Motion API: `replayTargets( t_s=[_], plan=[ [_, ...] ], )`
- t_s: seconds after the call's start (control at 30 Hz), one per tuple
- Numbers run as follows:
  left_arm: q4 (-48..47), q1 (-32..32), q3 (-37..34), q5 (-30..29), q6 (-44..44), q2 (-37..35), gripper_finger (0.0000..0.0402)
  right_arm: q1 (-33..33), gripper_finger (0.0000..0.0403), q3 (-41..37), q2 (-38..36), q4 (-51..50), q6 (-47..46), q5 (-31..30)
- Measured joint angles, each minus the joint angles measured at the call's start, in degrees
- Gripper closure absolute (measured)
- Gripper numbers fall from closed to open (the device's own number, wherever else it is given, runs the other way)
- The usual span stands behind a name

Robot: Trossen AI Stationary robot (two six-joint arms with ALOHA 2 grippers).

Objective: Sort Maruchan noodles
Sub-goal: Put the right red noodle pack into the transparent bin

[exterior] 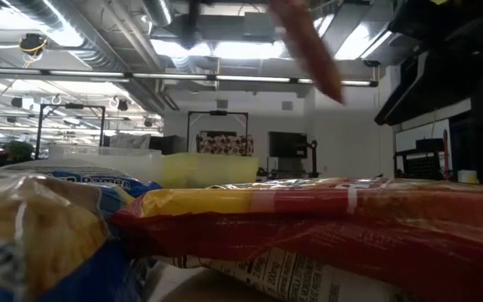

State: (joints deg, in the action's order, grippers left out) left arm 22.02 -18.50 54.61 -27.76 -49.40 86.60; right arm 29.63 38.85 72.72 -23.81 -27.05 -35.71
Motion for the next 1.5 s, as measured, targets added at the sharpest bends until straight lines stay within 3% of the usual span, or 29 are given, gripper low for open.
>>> replayTargets(
  t_s=[0.17,0.53,0.83,1.0,1.2,1.5],
  plan=[
    [-20.8,-0.8,0.0,-6.4,-1.4,-10.0,0.0401,0.0,0.0196,0.0,0.0,0.2,-0.1,-0.8],
    [-41.8,-4.4,-0.2,-14.7,-1.5,-24.7,0.0401,0.0,0.0196,0.0,0.0,1.1,-0.1,-1.2],
    [-41.9,-7.3,-13.0,-17.7,-11.5,-31.7,0.0401,0.0,0.0196,0.1,0.0,3.2,0.2,-1.2],
    [-42.0,-9.4,-18.3,-21.0,-13.0,-38.1,0.0401,0.0,0.0196,0.1,-0.1,3.1,0.3,-0.8],
    [-41.1,-9.9,-27.0,-22.3,-20.6,-45.3,0.0401,0.0,0.0196,0.1,-0.1,3.4,0.1,-2.2],
    [-37.2,-9.8,-35.7,-24.0,-25.4,-48.1,0.0401,0.0,0.0196,0.1,-0.1,3.3,0.1,-2.2]
  ],
)
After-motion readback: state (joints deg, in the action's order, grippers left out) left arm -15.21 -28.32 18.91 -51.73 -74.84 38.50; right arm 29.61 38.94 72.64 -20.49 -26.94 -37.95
